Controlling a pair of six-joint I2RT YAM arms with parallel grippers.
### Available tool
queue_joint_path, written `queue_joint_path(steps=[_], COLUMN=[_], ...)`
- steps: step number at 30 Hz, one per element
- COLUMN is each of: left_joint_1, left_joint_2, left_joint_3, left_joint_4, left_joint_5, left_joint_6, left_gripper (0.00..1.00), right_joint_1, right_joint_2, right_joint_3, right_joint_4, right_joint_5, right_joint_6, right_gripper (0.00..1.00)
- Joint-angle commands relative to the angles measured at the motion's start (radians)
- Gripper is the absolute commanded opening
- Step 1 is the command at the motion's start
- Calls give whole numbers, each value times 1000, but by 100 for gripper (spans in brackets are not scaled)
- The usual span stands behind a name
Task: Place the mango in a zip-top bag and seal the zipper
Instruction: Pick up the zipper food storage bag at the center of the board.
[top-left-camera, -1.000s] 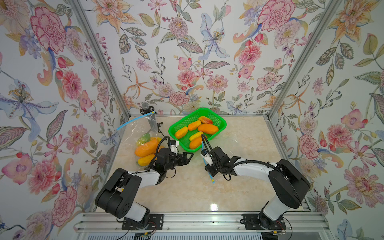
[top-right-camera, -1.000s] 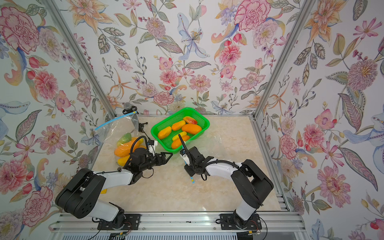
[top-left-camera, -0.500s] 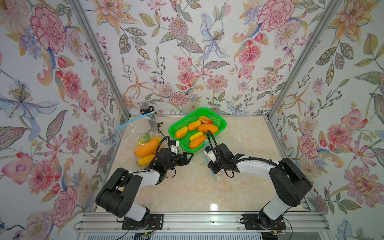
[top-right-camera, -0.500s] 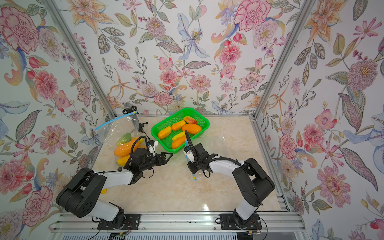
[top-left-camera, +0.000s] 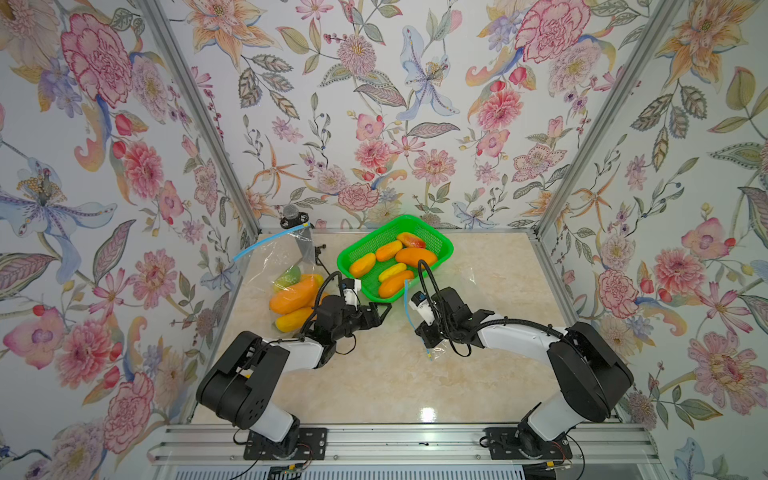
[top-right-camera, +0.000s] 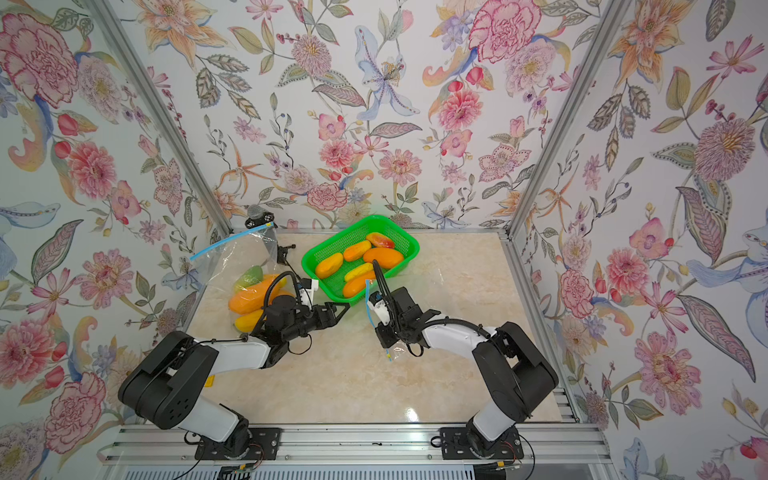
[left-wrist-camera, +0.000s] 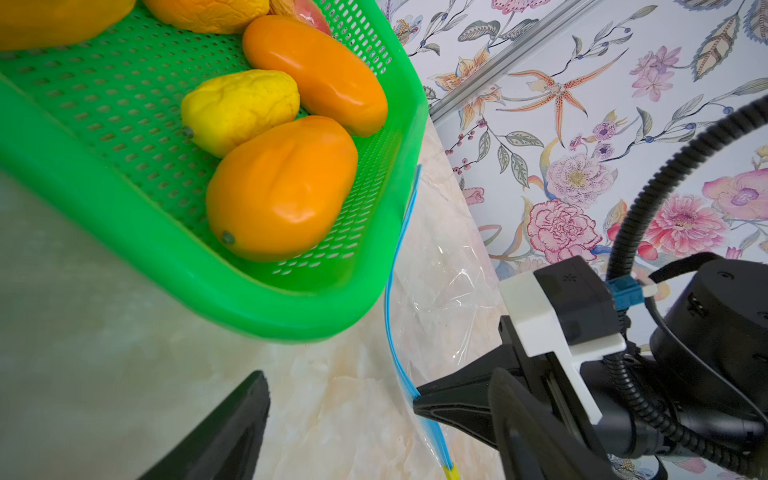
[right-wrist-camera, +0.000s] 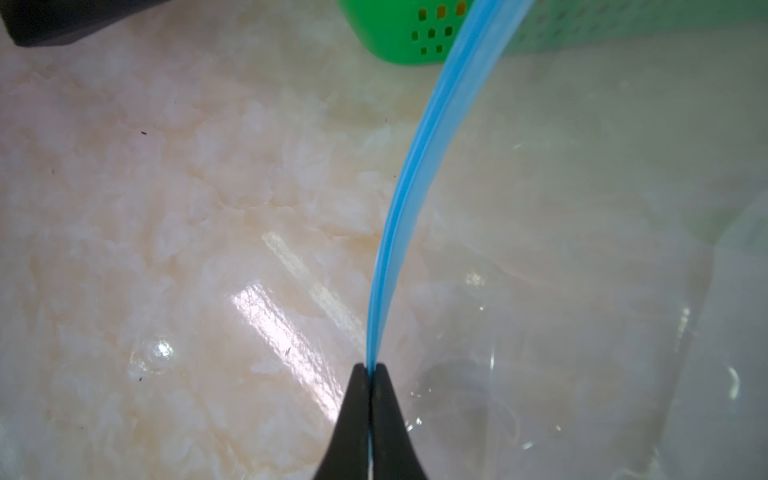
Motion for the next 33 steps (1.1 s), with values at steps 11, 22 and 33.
queue_joint_path(steps=[11,22,33], left_joint_1=[-85,-87,-90], left_joint_2=[168,179,192], left_joint_3=[127,193,213], left_joint_4=[120,0,-32], left_joint_5=[33,10,1], left_joint_6=[-68,1,10], left_gripper=[74,20,8], right_joint_1=[73,85,163], right_joint_2=[-87,-166,-108], right_joint_3=[-31,-46,-50], right_joint_4=[106,74,5], right_joint_5=[-33,-84,213], right_joint_6=[42,24,48], right_gripper=[0,47,61])
